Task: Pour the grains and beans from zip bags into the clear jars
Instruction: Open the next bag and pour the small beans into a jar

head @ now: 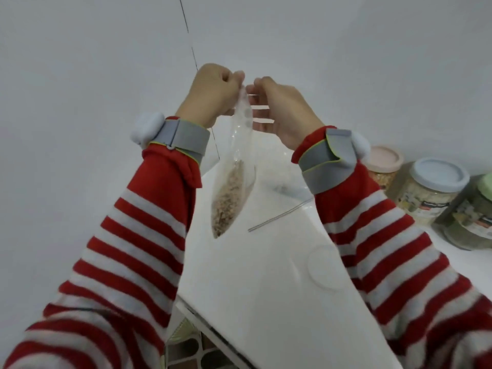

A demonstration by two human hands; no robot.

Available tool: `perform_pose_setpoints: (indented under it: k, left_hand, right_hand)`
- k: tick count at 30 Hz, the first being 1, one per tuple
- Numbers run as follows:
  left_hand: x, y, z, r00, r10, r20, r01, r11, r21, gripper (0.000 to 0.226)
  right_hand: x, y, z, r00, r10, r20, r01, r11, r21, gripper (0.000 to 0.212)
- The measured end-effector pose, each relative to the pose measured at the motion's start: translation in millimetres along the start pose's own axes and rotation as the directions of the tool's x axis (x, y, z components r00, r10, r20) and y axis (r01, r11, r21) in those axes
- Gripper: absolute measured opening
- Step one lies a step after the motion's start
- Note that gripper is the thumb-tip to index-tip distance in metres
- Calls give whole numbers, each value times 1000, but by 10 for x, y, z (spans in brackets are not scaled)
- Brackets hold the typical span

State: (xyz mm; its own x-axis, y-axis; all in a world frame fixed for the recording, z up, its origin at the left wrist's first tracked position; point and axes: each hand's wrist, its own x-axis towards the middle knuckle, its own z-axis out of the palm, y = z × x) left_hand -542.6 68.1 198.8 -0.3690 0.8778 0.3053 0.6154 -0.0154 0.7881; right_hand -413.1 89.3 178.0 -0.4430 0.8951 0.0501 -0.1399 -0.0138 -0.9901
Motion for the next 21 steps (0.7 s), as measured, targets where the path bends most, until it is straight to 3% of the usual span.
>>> perform_pose_setpoints:
  k: [3,8,10,13,17,21]
  left_hand:
    - [-108,-226,96,998,-63,-13,61,994,-85,27]
    - [-727,-738,564,973,-213,90,229,942,-244,19]
    - [-1040,-861,750,944,-277,178,326,866,-380,20]
    - [-1509,-957,1002,891,-282,355,447,674,-588,22]
    - [-1846,-1125,1246,841,-374,391,538,510,-671,16]
    - [-1993,-1131,1401,837,-432,337,539,536,-650,17]
  right_hand:
    - [-20,177,-5,998,53,14,-53,999,12,27]
    - [-239,877,-133,980,198,11,-198,980,11,19]
    - [-369,1213,-241,969,246,-25,-246,969,-8,23]
    - [-604,1561,-426,963,253,-98,-261,962,-82,23]
    - [-900,1747,-586,963,242,-117,-254,961,-107,23]
    - [-1069,1864,-679,966,208,-155,-238,947,-215,32]
